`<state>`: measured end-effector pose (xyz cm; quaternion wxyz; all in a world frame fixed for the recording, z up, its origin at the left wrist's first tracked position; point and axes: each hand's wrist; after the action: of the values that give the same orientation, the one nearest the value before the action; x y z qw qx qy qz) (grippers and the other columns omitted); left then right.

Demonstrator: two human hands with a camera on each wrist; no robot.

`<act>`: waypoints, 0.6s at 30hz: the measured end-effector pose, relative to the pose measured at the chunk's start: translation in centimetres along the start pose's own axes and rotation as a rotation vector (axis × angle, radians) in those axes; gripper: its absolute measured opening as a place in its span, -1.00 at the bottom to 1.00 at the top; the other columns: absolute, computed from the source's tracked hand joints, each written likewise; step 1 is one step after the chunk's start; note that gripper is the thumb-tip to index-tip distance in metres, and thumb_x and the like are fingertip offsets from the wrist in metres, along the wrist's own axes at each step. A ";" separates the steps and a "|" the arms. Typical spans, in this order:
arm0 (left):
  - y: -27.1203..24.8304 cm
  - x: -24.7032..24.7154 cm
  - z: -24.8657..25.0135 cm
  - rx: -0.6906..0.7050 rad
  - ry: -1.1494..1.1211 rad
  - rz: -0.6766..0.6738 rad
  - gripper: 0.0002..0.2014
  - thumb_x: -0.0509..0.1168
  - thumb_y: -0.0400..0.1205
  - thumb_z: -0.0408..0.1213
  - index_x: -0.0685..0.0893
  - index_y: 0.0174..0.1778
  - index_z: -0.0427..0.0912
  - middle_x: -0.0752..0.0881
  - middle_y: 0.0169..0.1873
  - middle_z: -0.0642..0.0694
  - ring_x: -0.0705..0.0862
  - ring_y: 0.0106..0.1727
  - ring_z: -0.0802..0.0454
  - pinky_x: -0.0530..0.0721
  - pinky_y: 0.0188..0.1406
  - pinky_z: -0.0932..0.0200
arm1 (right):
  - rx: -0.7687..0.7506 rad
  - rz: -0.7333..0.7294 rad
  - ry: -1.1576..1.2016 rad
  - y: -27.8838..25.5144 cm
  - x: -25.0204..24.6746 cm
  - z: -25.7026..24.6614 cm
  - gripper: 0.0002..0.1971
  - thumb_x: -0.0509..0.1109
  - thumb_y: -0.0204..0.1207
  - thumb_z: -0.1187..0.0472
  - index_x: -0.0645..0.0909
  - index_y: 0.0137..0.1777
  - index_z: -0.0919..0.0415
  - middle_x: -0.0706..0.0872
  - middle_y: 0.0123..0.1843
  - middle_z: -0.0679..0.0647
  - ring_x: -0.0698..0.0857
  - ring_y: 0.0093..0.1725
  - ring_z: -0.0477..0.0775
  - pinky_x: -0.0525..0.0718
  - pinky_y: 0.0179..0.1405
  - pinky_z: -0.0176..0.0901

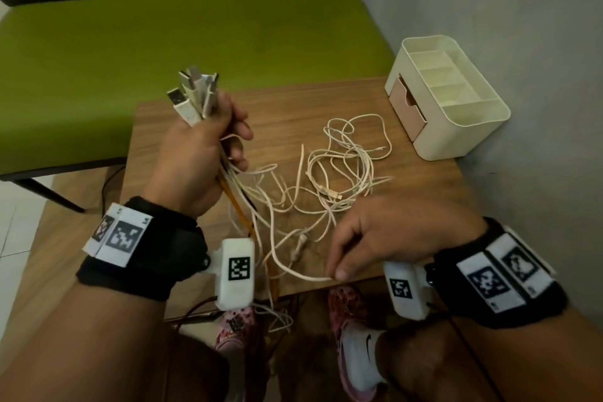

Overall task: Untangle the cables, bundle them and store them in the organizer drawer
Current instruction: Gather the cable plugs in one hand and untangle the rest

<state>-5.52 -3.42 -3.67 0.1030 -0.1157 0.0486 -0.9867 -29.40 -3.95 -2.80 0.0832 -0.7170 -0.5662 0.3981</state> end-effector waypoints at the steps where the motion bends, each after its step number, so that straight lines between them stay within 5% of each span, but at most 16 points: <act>1: -0.1 0.1 -0.2 -0.015 0.029 -0.012 -0.72 0.15 0.75 -0.07 0.55 -0.17 -0.17 0.59 -0.49 -0.02 0.50 -0.55 0.11 0.60 -0.54 0.21 | 0.008 0.009 -0.026 0.2 0.1 0.2 -0.86 0.56 0.47 0.02 0.84 0.02 -0.12 0.83 0.00 -0.25 0.73 0.05 -0.29 0.65 0.26 -0.09; 3: -0.4 0.7 -0.6 -0.055 0.066 -0.055 -0.73 0.20 0.71 -0.09 0.53 -0.21 -0.20 0.57 -0.53 -0.04 0.55 -0.55 0.07 0.67 -0.45 0.15 | 0.001 0.128 0.001 0.1 -0.3 1.1 -0.84 0.55 0.45 -0.08 0.83 0.01 -0.15 0.82 0.02 -0.28 0.74 0.08 -0.26 0.67 0.27 0.04; 5: -0.6 1.2 -1.2 -0.079 0.119 -0.085 -0.74 0.21 0.75 -0.21 0.53 -0.25 -0.21 0.51 -0.57 -0.05 0.49 -0.59 0.07 0.63 -0.51 0.19 | -0.062 0.404 0.124 -0.6 -0.9 1.5 -0.80 0.51 0.43 -0.13 0.81 0.00 -0.13 0.83 -0.02 -0.22 0.77 0.01 -0.21 0.72 0.15 0.00; 9: -0.9 2.5 -2.5 -0.092 0.239 -0.135 -0.74 0.23 0.74 -0.32 0.56 -0.29 -0.20 0.40 -0.61 0.00 0.32 -0.62 0.09 0.44 -0.60 0.20 | -0.377 0.911 0.423 0.2 -0.5 0.6 -0.68 0.54 0.42 -0.06 0.73 0.16 -0.05 0.77 0.07 -0.06 0.75 -0.03 -0.02 0.79 -0.02 -0.01; 14: -1.7 4.0 -3.2 -0.116 0.206 -0.311 -0.88 0.36 0.59 -0.36 0.56 -0.21 -0.26 0.36 -0.62 0.01 0.27 -0.61 0.10 0.28 -0.60 0.25 | -0.518 1.119 0.295 2.6 0.2 -0.5 -0.73 0.56 0.49 0.21 0.75 0.17 0.23 0.75 0.05 0.05 0.74 0.05 0.02 0.71 0.04 -0.14; 18: -1.9 3.9 -3.3 -0.105 0.138 -0.460 -0.71 0.53 0.48 -0.14 0.51 -0.29 -0.10 0.31 -0.58 0.02 0.25 -0.62 0.13 0.28 -0.63 0.29 | -0.468 1.175 0.381 2.3 0.0 -0.1 -0.84 0.53 0.53 0.24 0.78 0.06 0.29 0.77 -0.05 0.13 0.76 -0.10 0.14 0.73 -0.10 0.15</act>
<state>-10.39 -2.15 -5.81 -0.1342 -0.0615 0.0792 -0.9859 -27.59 -4.73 -4.07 -0.2074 -0.9637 -0.1276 0.1098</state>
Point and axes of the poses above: each hand's wrist, its own y-axis towards the middle knuckle, its own x-axis out of the palm, z = x × y
